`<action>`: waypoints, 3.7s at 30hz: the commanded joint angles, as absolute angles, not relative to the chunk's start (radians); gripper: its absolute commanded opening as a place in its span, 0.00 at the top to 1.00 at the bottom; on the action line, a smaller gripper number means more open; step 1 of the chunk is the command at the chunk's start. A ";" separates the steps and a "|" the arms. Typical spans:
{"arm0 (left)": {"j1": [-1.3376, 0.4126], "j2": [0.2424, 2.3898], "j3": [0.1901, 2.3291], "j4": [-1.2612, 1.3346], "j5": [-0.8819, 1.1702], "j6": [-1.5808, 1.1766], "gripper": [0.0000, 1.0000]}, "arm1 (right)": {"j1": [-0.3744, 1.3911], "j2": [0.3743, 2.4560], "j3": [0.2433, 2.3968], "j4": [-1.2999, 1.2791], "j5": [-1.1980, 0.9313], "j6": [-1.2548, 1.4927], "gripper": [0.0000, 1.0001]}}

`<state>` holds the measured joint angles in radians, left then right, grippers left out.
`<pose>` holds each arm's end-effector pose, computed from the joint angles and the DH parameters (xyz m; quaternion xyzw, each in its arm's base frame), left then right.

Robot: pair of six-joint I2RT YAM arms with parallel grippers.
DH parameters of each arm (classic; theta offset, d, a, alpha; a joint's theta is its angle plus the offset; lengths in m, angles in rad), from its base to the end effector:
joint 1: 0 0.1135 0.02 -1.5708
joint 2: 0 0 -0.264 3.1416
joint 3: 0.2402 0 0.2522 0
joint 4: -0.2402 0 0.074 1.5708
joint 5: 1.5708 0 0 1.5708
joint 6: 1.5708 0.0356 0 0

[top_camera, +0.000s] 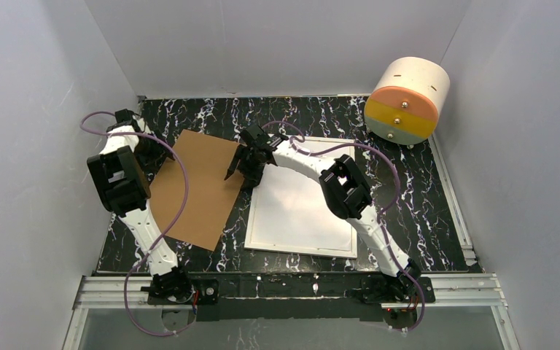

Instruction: Put the photo into the frame

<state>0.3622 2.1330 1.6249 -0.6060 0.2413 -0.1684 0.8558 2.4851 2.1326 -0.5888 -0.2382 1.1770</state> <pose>0.4255 0.1521 0.1727 -0.2272 0.9403 -0.0949 0.2350 0.3501 0.4160 0.1586 0.1147 0.9379 0.3208 0.0658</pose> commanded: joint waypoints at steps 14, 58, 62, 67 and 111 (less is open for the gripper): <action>0.343 2.173 1.575 -0.759 0.337 -0.196 0.42 | 0.891 2.327 2.122 -0.181 -0.263 1.089 0.31; 0.063 2.121 1.514 -0.722 0.351 -0.231 0.33 | 0.693 1.832 1.476 -0.393 0.103 1.014 0.28; 0.062 2.123 1.521 -0.731 0.354 -0.229 0.28 | 0.640 1.757 1.398 -0.461 0.120 0.965 0.22; 0.063 2.125 1.511 -0.732 0.349 -0.241 0.27 | 0.568 1.701 1.244 -0.441 0.013 0.976 0.18; 0.063 2.146 1.455 -0.683 0.502 -0.283 0.29 | 0.550 1.876 1.277 -0.350 -0.280 0.921 0.23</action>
